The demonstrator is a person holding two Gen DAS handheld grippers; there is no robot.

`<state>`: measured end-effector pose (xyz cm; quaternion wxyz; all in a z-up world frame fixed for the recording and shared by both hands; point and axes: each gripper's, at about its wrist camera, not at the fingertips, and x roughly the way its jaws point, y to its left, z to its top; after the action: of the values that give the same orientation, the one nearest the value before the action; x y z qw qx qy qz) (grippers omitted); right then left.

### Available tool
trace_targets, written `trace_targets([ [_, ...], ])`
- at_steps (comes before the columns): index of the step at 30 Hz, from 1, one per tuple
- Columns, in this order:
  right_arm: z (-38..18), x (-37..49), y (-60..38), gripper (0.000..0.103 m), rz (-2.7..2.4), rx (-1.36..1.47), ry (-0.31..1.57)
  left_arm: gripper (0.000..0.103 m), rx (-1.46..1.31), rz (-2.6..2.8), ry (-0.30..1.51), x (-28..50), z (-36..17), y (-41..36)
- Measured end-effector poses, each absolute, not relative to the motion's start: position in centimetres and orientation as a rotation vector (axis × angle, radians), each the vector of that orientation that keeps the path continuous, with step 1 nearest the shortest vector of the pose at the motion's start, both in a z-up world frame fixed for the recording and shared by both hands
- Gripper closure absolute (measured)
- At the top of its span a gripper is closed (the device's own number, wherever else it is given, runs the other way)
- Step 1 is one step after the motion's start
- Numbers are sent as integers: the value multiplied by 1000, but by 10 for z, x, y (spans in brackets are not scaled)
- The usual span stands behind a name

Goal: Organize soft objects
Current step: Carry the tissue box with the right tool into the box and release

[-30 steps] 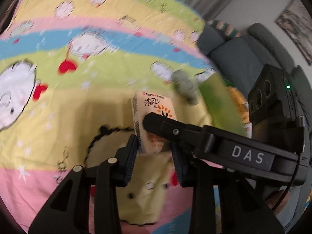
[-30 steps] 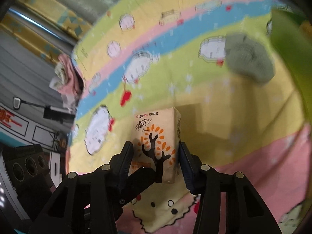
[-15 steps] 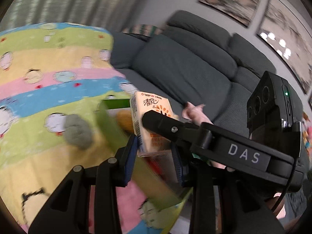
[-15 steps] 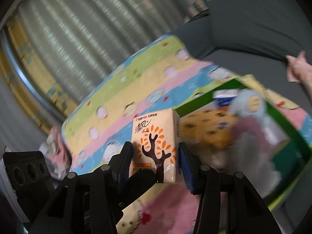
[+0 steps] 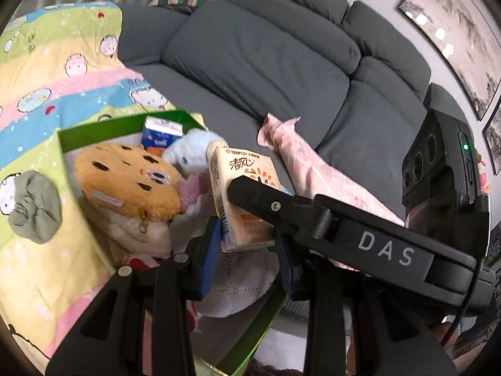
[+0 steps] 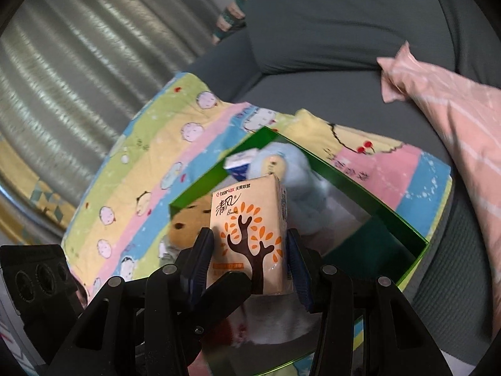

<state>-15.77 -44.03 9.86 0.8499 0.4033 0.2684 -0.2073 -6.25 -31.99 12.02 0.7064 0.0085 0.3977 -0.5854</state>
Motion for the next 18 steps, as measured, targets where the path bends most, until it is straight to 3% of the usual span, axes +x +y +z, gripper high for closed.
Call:
trace_targets([
  [12,60,-149,-459,53,-472,928,667,74,76,-1213,1060,-51,84,-349],
  [18,60,-145,-458,53,-488,899,687,75,99,-1187,1044,-53,84,-352],
])
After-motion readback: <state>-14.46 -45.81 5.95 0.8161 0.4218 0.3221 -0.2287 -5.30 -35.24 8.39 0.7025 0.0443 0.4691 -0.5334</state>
